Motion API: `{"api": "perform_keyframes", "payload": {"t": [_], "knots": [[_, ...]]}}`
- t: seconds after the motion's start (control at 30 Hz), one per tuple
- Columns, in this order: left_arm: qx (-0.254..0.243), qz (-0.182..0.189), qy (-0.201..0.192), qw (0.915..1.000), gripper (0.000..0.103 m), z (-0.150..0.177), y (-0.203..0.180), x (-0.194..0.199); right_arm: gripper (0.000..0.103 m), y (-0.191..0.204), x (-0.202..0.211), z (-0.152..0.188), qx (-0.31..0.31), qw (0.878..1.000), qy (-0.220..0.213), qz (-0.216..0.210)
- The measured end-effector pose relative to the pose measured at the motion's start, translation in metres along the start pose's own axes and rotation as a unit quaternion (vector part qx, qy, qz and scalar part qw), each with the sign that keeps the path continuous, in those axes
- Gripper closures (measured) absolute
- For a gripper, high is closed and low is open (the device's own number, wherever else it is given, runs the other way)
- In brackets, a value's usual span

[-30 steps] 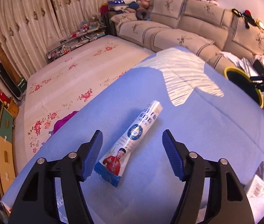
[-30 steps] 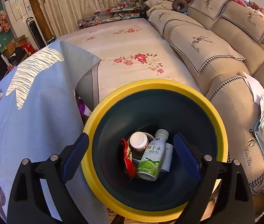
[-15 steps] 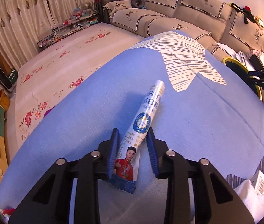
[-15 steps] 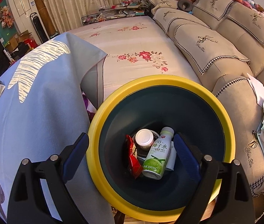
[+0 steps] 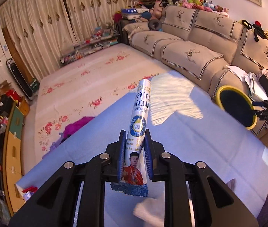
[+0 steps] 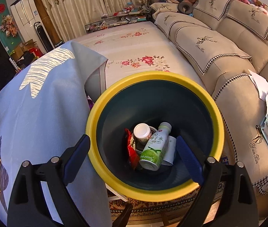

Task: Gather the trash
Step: 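Carry the toothpaste tube with the left gripper and drop it into the bin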

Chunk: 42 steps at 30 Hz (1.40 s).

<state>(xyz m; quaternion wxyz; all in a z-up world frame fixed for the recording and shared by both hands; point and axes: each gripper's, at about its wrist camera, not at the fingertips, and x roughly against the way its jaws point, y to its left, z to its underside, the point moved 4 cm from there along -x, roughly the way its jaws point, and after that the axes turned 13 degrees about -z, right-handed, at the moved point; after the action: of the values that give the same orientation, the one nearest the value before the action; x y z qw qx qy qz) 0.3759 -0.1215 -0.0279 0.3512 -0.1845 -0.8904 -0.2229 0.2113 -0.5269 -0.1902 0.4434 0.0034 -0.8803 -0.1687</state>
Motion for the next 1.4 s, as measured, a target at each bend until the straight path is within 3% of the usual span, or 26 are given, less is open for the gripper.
{"api": "perform_keyframes", "payload": {"t": [0.17, 0.37, 0.6, 0.8, 1.13, 1.2, 1.23, 1.27, 1.4], "knots": [[0.002, 0.022, -0.014, 0.9997, 0.084, -0.018, -0.064, 0.048, 0.016, -0.011, 0.016, 0.012, 0.013, 1.0, -0.004, 0.001], [-0.006, 0.083, 0.011, 0.9964, 0.084, -0.031, -0.172, 0.058, 0.016, -0.027, 0.042, 0.022, 0.022, 0.999, -0.023, 0.015], [-0.039, 0.15, 0.066, 0.9858, 0.084, -0.05, -0.316, 0.021, 0.016, -0.057, 0.076, 0.038, 0.025, 0.997, -0.05, 0.049], [-0.065, 0.16, 0.102, 0.9797, 0.084, -0.054, -0.406, -0.026, 0.016, -0.086, 0.104, 0.055, 0.015, 0.995, -0.065, 0.069], [-0.053, 0.145, 0.137, 0.9785, 0.082, -0.064, -0.456, -0.092, 0.014, -0.114, 0.114, 0.07, -0.005, 0.995, -0.066, 0.069], [-0.049, 0.136, 0.139, 0.9797, 0.076, -0.064, -0.456, -0.101, 0.014, -0.114, 0.112, 0.071, -0.007, 0.996, -0.062, 0.068], [-0.046, 0.129, 0.141, 0.9805, 0.061, -0.064, -0.456, -0.105, 0.014, -0.114, 0.111, 0.072, -0.008, 0.996, -0.061, 0.068], [-0.042, 0.124, 0.139, 0.9816, 0.053, -0.064, -0.455, -0.107, 0.014, -0.114, 0.11, 0.073, -0.008, 0.996, -0.059, 0.067], [-0.029, 0.109, 0.134, 0.9846, 0.051, -0.061, -0.443, -0.106, 0.014, -0.112, 0.107, 0.074, -0.009, 0.996, -0.055, 0.065]]}}
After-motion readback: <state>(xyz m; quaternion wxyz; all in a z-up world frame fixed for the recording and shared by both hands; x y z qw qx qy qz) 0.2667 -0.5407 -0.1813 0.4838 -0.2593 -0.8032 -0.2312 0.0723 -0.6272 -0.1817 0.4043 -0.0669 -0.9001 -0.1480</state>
